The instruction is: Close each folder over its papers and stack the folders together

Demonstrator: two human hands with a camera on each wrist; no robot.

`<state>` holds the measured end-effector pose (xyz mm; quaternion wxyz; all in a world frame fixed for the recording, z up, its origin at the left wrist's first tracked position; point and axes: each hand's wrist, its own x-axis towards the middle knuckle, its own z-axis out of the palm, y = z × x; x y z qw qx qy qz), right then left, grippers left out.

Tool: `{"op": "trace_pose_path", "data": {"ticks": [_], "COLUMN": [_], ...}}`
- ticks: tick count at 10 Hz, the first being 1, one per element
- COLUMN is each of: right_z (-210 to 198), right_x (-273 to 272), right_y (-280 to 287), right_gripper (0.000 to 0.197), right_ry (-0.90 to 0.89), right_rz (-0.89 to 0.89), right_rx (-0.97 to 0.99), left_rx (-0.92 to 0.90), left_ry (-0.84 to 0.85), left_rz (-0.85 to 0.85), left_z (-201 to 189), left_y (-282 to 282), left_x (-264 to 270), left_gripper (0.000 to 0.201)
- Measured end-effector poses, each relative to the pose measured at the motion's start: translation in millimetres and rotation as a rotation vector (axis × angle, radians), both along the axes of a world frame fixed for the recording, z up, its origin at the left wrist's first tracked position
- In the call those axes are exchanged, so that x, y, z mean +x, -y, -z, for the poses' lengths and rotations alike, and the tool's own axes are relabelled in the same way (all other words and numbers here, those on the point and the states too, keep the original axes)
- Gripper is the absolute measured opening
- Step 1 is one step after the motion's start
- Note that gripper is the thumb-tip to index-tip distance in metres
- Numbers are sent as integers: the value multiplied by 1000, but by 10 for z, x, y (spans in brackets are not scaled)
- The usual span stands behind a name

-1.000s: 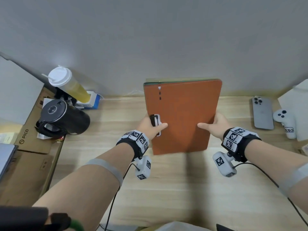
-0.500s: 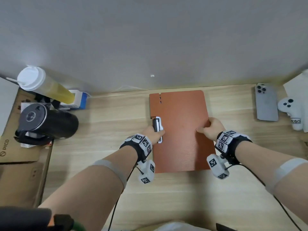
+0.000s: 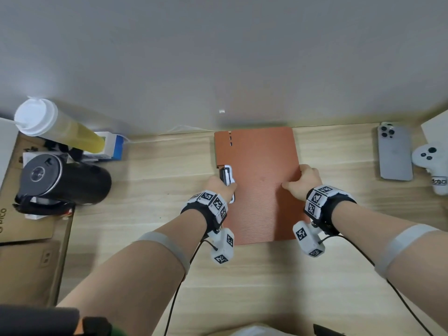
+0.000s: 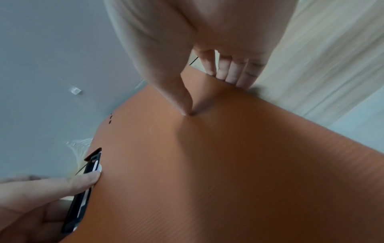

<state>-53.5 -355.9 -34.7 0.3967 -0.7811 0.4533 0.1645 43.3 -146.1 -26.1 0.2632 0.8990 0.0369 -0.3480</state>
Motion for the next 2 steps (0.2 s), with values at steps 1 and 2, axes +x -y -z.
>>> {"op": "trace_pose_path", "data": {"ticks": [1, 2], "right_z": [-72, -202], "right_x": [8, 1], "right_y": [39, 83], "right_gripper": [59, 56], "right_ry": [19, 8], "right_rz": [24, 90], "right_rx": [58, 42], "left_rx": [-22, -16], "left_ry": [-30, -54], "left_rz": [-37, -59], "left_z": [-59, -180], "left_y": [5, -7], "left_x": [-27, -9], "left_gripper": [22, 27]}}
